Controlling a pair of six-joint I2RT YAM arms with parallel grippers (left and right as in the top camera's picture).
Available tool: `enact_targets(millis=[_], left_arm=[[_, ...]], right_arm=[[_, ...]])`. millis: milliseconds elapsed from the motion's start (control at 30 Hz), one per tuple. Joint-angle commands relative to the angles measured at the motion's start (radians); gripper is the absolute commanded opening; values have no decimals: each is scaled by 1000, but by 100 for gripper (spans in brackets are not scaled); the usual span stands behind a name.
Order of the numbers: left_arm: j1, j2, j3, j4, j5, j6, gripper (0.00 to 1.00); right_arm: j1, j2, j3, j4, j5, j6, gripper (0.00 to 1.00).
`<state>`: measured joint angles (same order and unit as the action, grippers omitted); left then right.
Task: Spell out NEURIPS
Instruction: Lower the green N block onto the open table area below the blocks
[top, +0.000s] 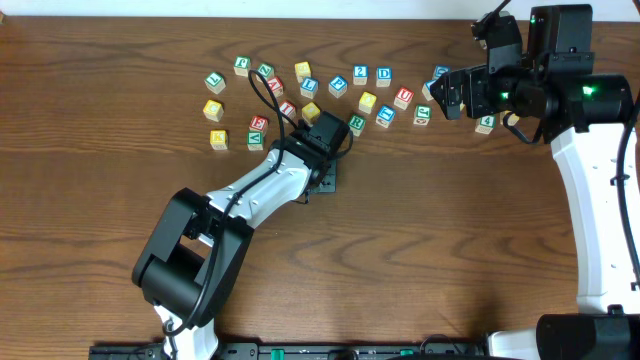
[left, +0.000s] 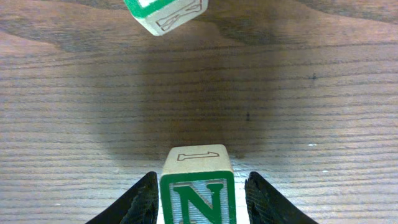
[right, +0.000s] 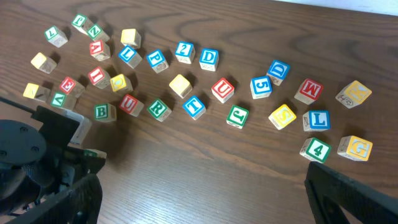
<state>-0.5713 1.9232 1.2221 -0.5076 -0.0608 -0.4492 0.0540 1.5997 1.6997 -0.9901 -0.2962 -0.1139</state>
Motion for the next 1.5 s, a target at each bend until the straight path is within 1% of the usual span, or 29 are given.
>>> enact_targets(millis=[0, 400, 567, 1033, 1200, 1233, 1300, 1467], left_arm=[[-2, 20, 20, 1, 16, -20, 45], [-2, 20, 20, 1, 15, -19, 44], [-2, 20, 20, 2, 15, 11, 45], [-2, 20, 20, 11, 14, 11, 45], [-2, 20, 20, 17, 14, 11, 43], [-2, 20, 20, 17, 14, 11, 40], [-2, 20, 20, 17, 15, 11, 39], [-2, 20, 20, 17, 14, 11, 40]], right_arm=[[0, -1, 19, -1, -10, -7, 99], [0, -1, 19, -1, -10, -7, 99], [0, -1, 19, -1, -10, -7, 99], [0, -1, 19, -1, -10, -7, 99], [0, -1, 19, -1, -10, -7, 99], [0, -1, 19, -1, -10, -7, 99], [0, -1, 19, -1, -10, -7, 99], [0, -1, 19, -1, -10, -7, 99]])
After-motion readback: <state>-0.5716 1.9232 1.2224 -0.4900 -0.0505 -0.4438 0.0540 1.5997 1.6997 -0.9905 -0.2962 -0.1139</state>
